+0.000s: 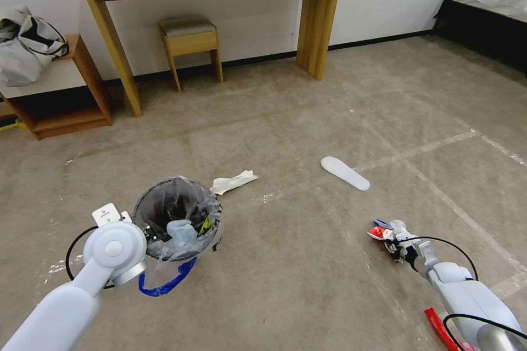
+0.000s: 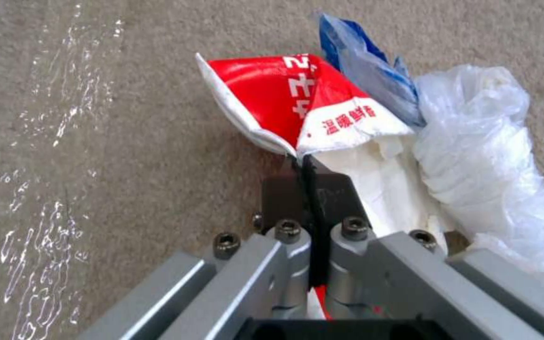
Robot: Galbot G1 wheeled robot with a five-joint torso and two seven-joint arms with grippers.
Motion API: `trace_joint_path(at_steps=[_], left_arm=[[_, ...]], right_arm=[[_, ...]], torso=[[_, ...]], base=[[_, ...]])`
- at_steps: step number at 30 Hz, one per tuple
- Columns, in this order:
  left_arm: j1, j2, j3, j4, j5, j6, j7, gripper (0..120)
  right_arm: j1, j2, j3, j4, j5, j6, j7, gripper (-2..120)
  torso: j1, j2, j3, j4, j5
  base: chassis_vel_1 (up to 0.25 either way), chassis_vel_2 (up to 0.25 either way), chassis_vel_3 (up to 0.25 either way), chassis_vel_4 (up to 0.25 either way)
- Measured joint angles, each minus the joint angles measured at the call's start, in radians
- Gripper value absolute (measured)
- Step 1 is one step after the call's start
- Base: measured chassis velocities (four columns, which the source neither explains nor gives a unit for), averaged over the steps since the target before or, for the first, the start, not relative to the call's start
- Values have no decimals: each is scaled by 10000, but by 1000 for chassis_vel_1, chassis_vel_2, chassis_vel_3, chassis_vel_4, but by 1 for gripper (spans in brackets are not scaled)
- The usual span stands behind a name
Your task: Pick up the trash bin and place the garbage on the floor into it.
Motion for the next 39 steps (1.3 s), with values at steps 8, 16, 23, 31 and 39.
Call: trace_joint_path(at_steps=[8, 16, 23, 31, 39], left_arm=[[27, 92, -62, -53, 8, 1, 0, 0], [-68, 140, -40, -95, -114, -1, -1, 0], [-149, 114, -7, -82, -142, -28, -1, 0], [-45, 75, -39, -133, -106, -27, 3, 0], [78, -24, -56, -184, -20, -18, 69, 0]], right_arm=[[-26, -5, 58, 327, 168, 116, -2, 0], [-925, -866, 490, 3441, 2577, 430, -183, 0], [-1924, -1454, 1279, 6442, 3941, 472, 123, 0], [-2770, -1623, 2037, 9010, 4570, 578, 351, 0], [-2976, -1727, 2047, 10777, 6269, 1242, -985, 0]], torso=[[0, 0, 0, 0, 4], [0, 0, 1, -1, 0], [0, 0, 1, 0, 1], [0, -1, 0, 1, -1], [0, 0, 0, 0, -1]], base=[[0, 0, 0, 0], [0, 0, 0, 0], [0, 0, 0, 0], [0, 0, 0, 0], [0, 0, 0, 0]])
